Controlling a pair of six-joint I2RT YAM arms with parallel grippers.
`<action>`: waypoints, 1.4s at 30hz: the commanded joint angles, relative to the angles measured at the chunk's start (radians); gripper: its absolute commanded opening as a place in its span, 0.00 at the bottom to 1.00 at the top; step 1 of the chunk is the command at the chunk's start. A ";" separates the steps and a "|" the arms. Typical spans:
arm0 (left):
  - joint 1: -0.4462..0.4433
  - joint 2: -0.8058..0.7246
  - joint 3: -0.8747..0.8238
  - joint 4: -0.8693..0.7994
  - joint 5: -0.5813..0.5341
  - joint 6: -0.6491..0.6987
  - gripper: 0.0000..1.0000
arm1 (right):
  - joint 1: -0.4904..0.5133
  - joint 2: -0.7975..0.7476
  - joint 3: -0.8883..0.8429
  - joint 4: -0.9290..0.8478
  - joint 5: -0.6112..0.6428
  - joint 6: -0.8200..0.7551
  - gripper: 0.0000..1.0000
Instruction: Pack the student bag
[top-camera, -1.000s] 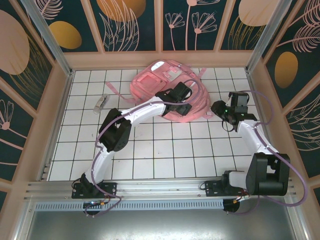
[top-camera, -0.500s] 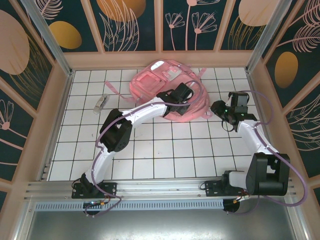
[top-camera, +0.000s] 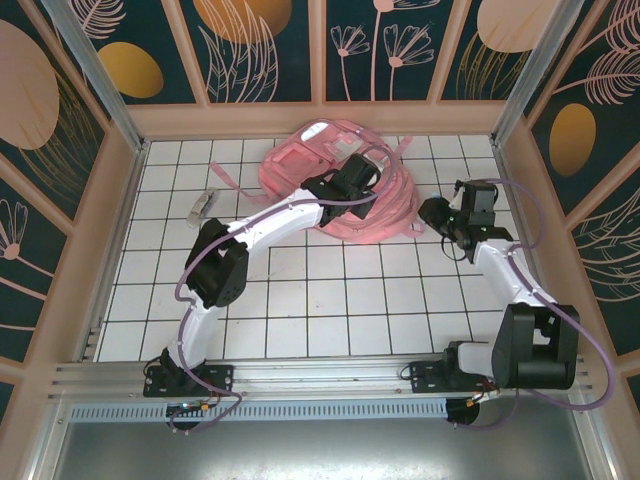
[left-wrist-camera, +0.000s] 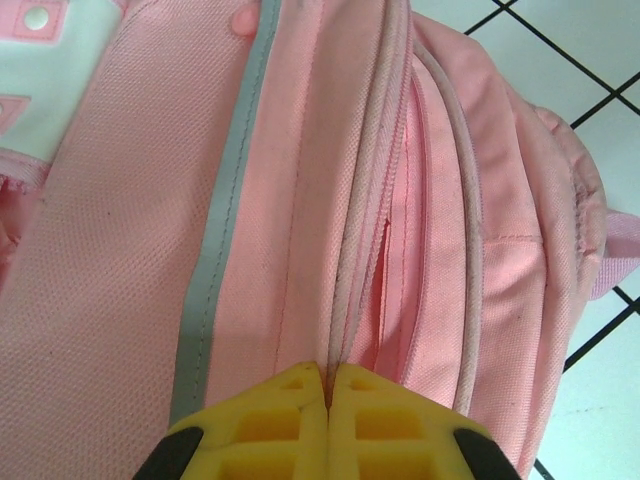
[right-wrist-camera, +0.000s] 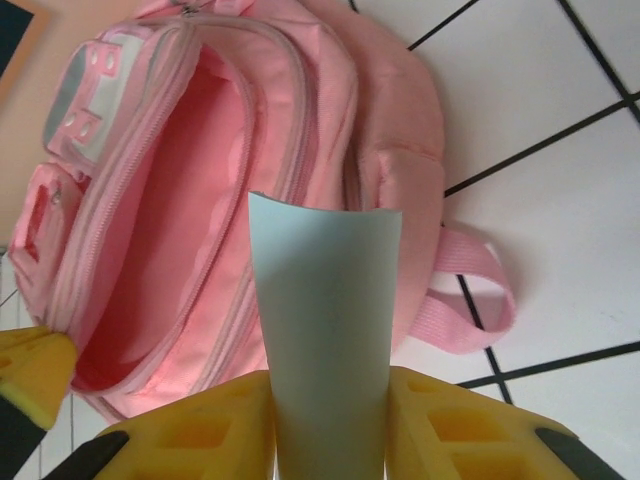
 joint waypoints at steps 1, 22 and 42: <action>0.028 -0.048 -0.005 0.051 -0.014 -0.067 0.00 | 0.029 0.037 -0.006 0.099 -0.060 0.049 0.31; 0.040 -0.074 -0.049 0.121 0.010 -0.141 0.00 | 0.214 0.453 0.310 0.193 -0.062 0.153 0.32; 0.043 -0.092 -0.068 0.126 0.015 -0.149 0.00 | 0.212 0.323 0.224 0.194 0.020 0.117 0.52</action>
